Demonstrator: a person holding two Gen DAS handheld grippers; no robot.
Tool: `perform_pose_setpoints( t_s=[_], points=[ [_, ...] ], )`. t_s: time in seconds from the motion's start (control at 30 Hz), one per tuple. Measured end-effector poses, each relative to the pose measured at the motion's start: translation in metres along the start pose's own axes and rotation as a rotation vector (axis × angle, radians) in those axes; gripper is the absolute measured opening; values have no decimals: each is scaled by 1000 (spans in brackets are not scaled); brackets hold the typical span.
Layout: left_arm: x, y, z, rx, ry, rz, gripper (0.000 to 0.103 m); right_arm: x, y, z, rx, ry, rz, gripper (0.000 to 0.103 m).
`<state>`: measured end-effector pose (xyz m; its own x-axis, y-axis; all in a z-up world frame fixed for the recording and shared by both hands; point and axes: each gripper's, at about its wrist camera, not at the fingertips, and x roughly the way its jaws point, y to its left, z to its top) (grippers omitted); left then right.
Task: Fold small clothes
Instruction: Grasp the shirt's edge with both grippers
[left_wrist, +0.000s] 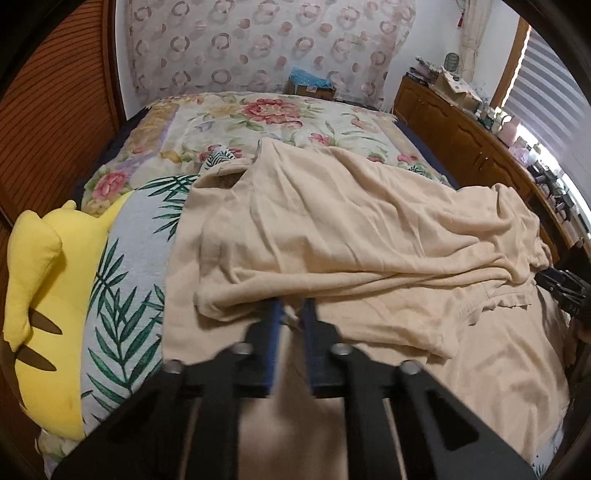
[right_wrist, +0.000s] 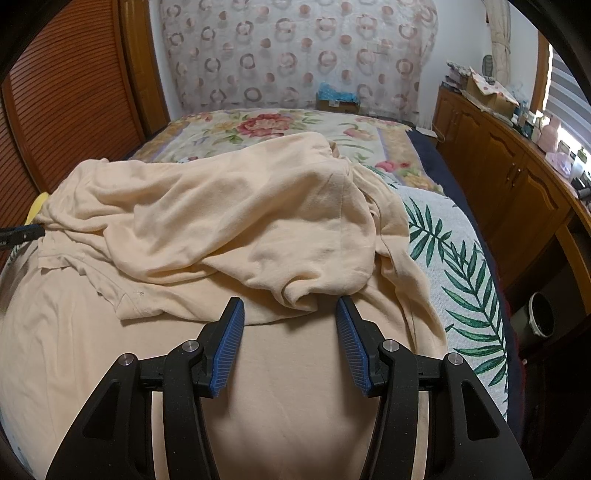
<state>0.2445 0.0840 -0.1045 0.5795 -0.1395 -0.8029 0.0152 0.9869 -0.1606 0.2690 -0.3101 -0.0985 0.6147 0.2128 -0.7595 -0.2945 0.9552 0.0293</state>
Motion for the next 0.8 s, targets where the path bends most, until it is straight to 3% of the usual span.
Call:
perform_pose_setpoints(
  t_s=[0.23,0.37,0.43,0.5,0.8],
  points=[
    [-14,3,-5,4,-72,-11,0,5,-8,7,43,16,75,49],
    [-28,2,-5,11,-123,-14,0,10,-12,11,27,15,48,33],
    [-38,0,-6,19,-158,-17,0,11,-12,15,36,10,66,11],
    [-49,-3,-5,32,-184,-23,0,7,-17,16,30,-24,100,3],
    [-105,-19,-9,102,-326,-38,0,-57,-22,16,16,-223,152,2]
  ],
)
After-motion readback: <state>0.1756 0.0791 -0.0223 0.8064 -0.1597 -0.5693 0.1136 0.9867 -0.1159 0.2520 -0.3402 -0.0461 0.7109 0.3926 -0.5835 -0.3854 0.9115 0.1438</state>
